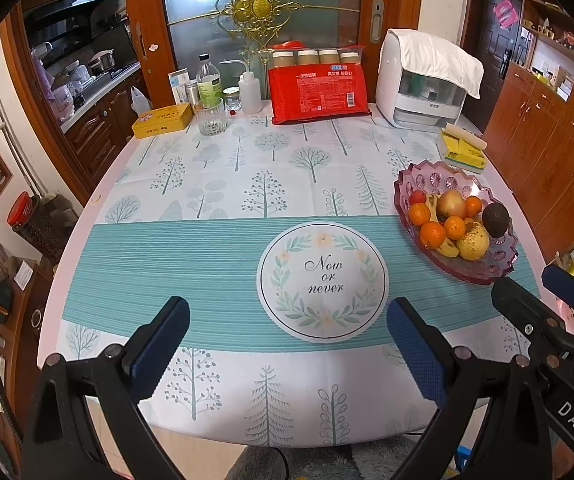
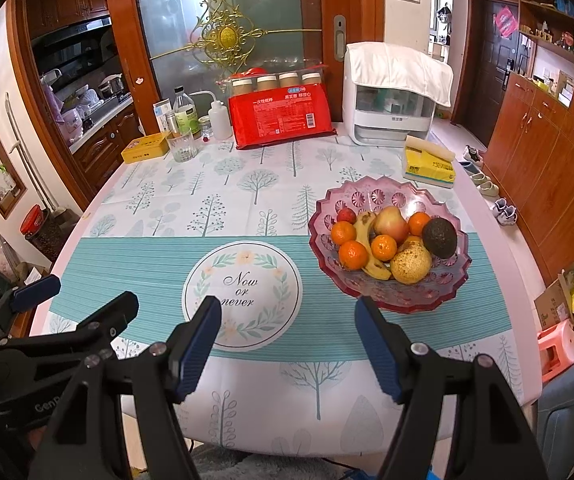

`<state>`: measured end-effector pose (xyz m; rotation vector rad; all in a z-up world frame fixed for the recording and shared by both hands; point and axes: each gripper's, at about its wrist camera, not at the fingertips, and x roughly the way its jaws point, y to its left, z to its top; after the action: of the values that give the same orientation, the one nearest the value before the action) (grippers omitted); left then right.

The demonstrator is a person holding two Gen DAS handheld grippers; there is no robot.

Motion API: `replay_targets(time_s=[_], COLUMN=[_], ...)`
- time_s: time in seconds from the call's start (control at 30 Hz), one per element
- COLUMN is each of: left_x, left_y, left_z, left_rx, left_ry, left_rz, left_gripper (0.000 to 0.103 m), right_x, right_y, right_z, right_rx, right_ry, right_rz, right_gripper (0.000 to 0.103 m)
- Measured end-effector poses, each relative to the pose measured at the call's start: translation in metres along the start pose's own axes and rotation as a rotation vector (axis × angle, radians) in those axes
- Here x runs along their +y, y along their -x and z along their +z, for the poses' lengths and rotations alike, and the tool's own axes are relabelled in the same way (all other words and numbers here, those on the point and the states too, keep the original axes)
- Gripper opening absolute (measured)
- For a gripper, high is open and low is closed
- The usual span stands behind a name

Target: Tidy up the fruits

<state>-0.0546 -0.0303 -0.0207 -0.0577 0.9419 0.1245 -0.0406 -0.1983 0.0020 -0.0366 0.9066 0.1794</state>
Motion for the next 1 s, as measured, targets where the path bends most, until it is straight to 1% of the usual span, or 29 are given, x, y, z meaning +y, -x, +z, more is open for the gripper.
replay_targets(time_s=[0.37,0.57,0.73,1.0], left_x=[-0.001,-0.001,-0.001,0.000], left_y=[0.002,0.004,0.003,0.001], left_z=[-0.003,-0.010,-0.008,-0.007], left_rx=[0.003,0.014,0.023,0.031], left_ry=[-0.002,-0.001,-0.007,-0.012], left_rz=[0.003,0.007,0.014,0.016], left_gripper=[0.098,0.098,0.098,0.098], right_x=[0.000,-0.001,0.003,0.002], right_y=[0.000,0.000,0.000,0.000], right_z=[-0.001,-0.001,-0.007,-0.005], right_rx=[0.001,0.002,0.007,0.006], right_ry=[-0.001,-0.001,0.002,-0.001], right_rz=[0.001,0.001,0.001,0.001], right_gripper=[0.070,0.070,0.070,0.070])
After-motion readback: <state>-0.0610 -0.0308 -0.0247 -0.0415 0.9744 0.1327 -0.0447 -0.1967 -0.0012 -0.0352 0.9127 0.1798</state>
